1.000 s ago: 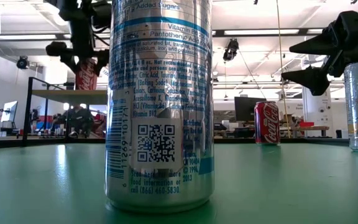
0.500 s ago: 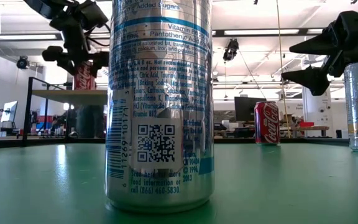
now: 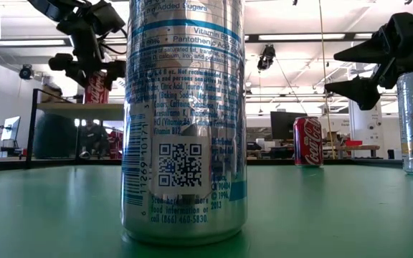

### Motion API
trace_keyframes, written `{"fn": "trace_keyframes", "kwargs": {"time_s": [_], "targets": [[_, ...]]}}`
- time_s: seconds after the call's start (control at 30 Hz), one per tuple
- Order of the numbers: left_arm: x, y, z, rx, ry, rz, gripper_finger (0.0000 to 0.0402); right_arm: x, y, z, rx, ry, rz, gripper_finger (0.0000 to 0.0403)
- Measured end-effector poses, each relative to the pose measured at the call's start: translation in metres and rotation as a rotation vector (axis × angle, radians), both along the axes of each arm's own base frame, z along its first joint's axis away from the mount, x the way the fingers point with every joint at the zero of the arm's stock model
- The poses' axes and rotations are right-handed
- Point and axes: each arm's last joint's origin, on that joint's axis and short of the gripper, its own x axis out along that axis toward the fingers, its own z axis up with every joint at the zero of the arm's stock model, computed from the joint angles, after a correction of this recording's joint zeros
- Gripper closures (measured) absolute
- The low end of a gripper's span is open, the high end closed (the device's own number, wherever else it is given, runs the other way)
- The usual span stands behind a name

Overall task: Place canned beverage on shelf
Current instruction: Put the bottom red white soda can on the shelf, then put the bottom red soda can on the shelf

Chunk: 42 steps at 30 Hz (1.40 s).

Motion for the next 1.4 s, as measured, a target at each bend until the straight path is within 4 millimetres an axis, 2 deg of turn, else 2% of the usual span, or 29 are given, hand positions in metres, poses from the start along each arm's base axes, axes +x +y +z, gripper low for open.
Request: {"fn": "trace_keyframes", "kwargs": {"time_s": [0.53,0.6,0.77,0.9,1.13,1.4], "targets": [[-0.002,-0.002,-0.001,-0.036,-0.008,-0.023,0.0110,0.000,0.000,0.000,0.000,0.000,0.000,0.0021],[-0.003,-0.004,0.000,-0.040,-0.018,-0.021,0.0093,0.000,0.000,0.000,0.000,0.000,0.000,0.0021],[-0.008,-0.009,0.003,-0.050,-0.041,-0.022,0.0015,0.000,0.000,0.000,0.000,0.000,0.000,0.0021],[-0.012,-0.017,0.005,-0.087,-0.088,-0.046,0.0027,0.000,0.000,0.000,0.000,0.000,0.000,0.0021],[-0.025,-0.042,0.009,-0.229,-0.209,-0.132,0.0018,0.000,0.000,0.000,0.000,0.000,0.000,0.0021],[-0.034,-0.091,0.015,-0.322,-0.327,-0.223,0.0010,0.000,0.000,0.000,0.000,0.000,0.000,0.0021]]}}
